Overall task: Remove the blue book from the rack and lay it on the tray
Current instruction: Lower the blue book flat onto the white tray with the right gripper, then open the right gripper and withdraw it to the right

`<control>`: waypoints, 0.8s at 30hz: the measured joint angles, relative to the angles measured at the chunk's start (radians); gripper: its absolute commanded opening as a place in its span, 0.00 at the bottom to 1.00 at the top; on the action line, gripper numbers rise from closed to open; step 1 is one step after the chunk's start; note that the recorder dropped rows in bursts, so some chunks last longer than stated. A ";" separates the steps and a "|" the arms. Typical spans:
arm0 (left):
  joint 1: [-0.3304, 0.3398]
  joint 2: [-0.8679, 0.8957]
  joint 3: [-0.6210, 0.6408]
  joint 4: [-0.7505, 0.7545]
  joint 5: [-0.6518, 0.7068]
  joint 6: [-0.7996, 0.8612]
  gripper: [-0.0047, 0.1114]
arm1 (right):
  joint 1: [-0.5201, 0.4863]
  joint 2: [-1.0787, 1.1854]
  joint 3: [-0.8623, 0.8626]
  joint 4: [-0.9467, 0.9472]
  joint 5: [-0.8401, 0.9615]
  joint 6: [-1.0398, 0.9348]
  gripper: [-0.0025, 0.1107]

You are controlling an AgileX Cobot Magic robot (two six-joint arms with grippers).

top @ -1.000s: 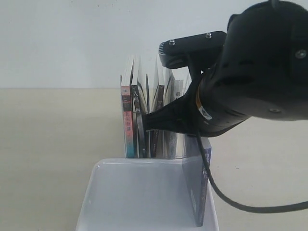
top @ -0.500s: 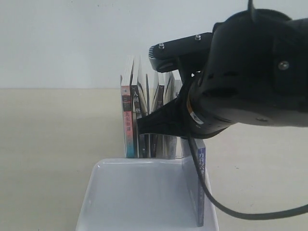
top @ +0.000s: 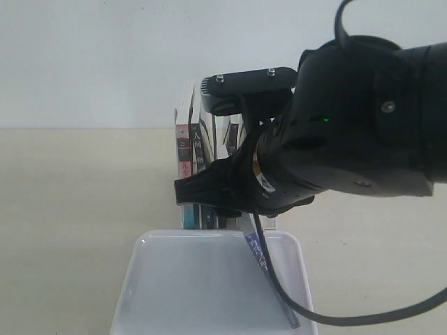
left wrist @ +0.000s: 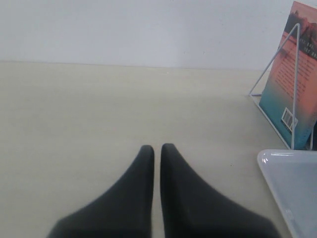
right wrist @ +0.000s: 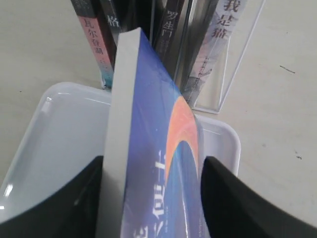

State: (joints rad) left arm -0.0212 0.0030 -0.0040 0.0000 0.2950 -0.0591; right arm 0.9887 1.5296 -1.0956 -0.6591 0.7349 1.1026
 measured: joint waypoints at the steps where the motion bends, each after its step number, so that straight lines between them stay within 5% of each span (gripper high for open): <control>1: 0.000 0.000 0.000 0.000 0.000 0.000 0.08 | 0.000 0.000 0.000 0.000 -0.004 0.006 0.50; 24: 0.000 0.000 0.000 0.000 0.000 0.000 0.08 | 0.000 0.000 0.000 0.025 -0.222 0.078 0.50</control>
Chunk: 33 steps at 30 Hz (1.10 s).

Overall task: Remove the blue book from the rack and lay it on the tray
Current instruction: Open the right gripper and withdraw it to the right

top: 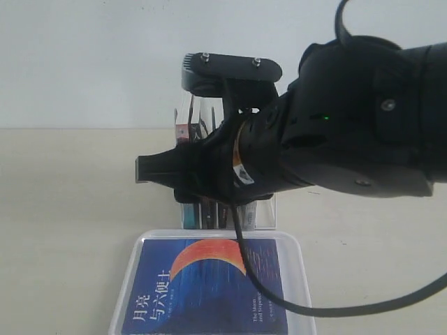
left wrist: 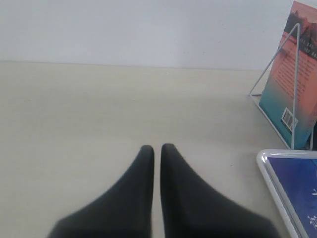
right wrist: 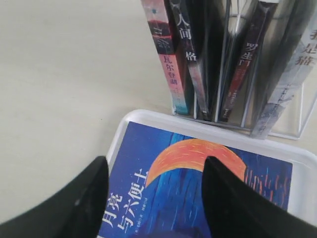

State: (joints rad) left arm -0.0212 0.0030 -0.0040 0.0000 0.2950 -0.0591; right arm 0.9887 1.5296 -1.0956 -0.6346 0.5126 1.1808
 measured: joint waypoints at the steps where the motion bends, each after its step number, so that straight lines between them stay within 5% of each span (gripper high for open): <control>1: 0.000 0.000 0.000 0.000 0.000 0.000 0.08 | 0.000 0.000 0.000 0.000 -0.002 0.001 0.50; 8: 0.000 0.000 0.000 0.000 0.000 0.000 0.08 | 0.000 -0.102 0.002 0.004 0.014 -0.067 0.50; 15: 0.000 0.000 0.000 0.000 0.000 0.000 0.08 | 0.000 -0.281 0.024 0.005 0.229 -0.244 0.50; 20: 0.000 0.000 0.000 0.000 0.000 0.000 0.08 | 0.000 -0.305 0.261 0.019 -0.001 -0.260 0.49; 26: 0.000 0.000 0.000 0.000 0.000 0.000 0.08 | 0.000 -0.305 0.408 0.037 -0.470 -0.254 0.28; 31: 0.000 0.000 0.000 0.000 0.000 0.000 0.08 | 0.000 -0.305 0.411 0.030 -0.559 -0.274 0.02; 33: 0.000 0.000 0.000 0.000 0.000 0.000 0.08 | 0.000 -0.305 0.412 0.029 -0.561 -0.300 0.02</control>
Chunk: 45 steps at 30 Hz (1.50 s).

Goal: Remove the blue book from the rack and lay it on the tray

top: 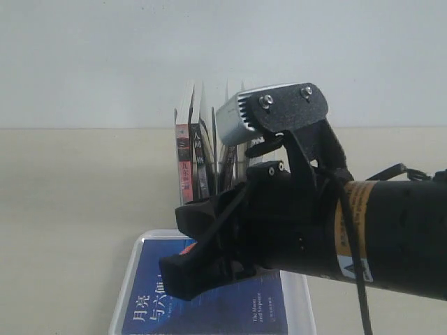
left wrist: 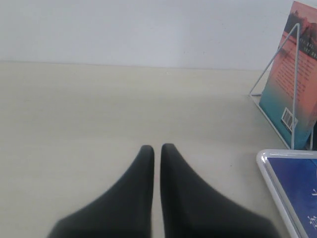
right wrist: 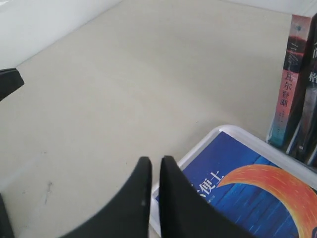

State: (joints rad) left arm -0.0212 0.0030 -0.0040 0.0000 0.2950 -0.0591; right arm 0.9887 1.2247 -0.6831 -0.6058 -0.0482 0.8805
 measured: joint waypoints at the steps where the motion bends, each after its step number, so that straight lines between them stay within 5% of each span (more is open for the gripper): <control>1: 0.000 0.000 0.000 0.000 0.000 0.000 0.08 | 0.000 0.000 0.000 0.000 0.000 -0.007 0.02; 27: 0.000 0.000 0.000 0.000 0.000 0.000 0.08 | 0.000 -0.009 0.006 0.000 0.056 -0.041 0.02; 35: 0.000 0.000 0.000 0.000 0.000 0.000 0.08 | -0.007 -0.168 0.068 0.002 0.083 -0.036 0.02; 40: 0.000 0.000 0.000 0.000 0.000 0.000 0.08 | -0.140 -0.376 0.182 0.004 -0.045 -0.034 0.02; 45: 0.000 0.000 0.000 0.000 0.000 0.000 0.08 | -0.375 -0.612 0.382 0.004 -0.124 0.021 0.02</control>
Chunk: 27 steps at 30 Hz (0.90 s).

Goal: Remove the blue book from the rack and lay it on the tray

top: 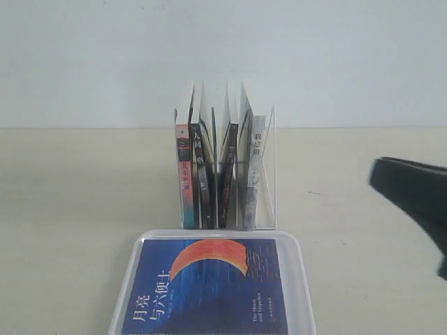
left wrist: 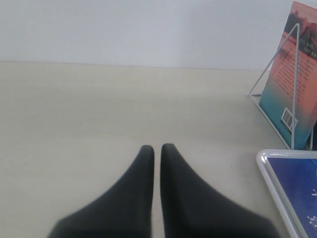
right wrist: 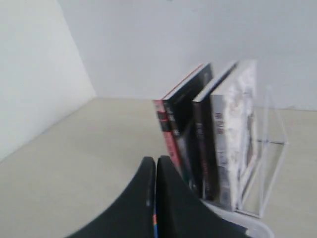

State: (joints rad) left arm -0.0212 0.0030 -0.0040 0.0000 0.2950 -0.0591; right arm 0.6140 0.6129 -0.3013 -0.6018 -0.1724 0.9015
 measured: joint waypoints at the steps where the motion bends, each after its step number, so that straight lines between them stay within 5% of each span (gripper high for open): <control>1: 0.000 0.000 0.000 0.000 0.000 0.000 0.08 | -0.034 -0.041 0.031 0.000 -0.008 0.009 0.02; 12: 0.000 0.000 0.000 0.000 0.000 0.000 0.08 | -0.308 -0.343 0.255 0.000 -0.121 0.027 0.02; 27: 0.000 0.000 0.000 0.000 0.000 0.000 0.08 | -0.333 -0.372 0.274 0.003 -0.241 0.133 0.02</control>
State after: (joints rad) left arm -0.0212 0.0030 -0.0040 0.0000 0.2950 -0.0591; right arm 0.2809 0.2407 -0.0278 -0.5986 -0.4129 1.0349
